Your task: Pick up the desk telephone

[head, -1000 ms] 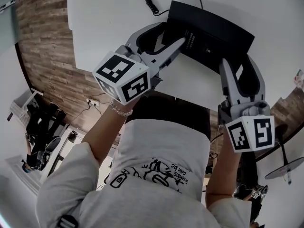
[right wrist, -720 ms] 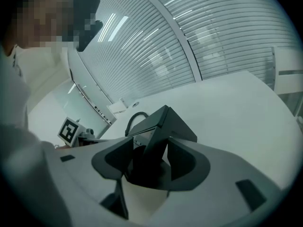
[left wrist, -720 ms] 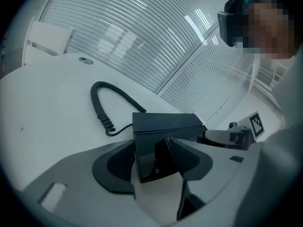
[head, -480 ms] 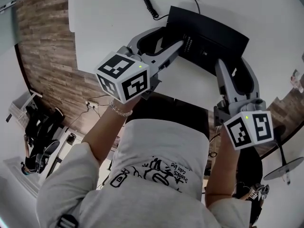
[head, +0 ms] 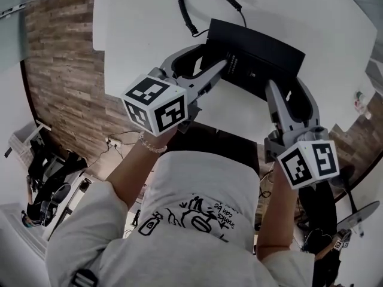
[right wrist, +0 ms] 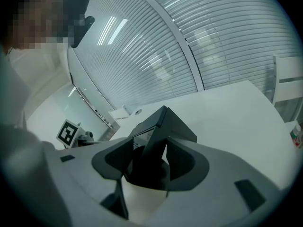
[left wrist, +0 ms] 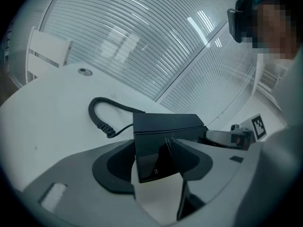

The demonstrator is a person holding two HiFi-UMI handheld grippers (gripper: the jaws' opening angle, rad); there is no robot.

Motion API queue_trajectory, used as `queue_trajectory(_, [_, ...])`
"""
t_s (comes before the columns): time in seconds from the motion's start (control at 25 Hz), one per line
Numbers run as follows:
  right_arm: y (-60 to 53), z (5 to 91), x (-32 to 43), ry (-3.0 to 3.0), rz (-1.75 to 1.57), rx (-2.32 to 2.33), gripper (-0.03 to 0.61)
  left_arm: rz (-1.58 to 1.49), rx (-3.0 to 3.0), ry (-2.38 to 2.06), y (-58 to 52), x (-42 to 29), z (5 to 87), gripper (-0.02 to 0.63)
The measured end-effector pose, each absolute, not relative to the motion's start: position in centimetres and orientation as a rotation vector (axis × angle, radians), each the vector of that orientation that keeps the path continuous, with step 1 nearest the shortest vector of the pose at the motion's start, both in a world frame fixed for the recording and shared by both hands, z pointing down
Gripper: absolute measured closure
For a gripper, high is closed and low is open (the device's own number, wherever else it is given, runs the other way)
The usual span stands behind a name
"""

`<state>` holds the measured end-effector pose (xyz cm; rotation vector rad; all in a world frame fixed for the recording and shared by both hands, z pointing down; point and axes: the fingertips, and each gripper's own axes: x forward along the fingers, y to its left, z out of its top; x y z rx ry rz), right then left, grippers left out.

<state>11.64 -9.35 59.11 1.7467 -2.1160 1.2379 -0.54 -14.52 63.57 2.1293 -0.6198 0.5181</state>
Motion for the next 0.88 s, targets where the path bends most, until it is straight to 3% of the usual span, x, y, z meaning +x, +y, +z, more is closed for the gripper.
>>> queue_trajectory(0.88, [-12.6,45.7,10.7,-2.241,1.121,1.825,0.377,0.419,2.187,-0.654,-17.7,-1.6,50.3,0.383])
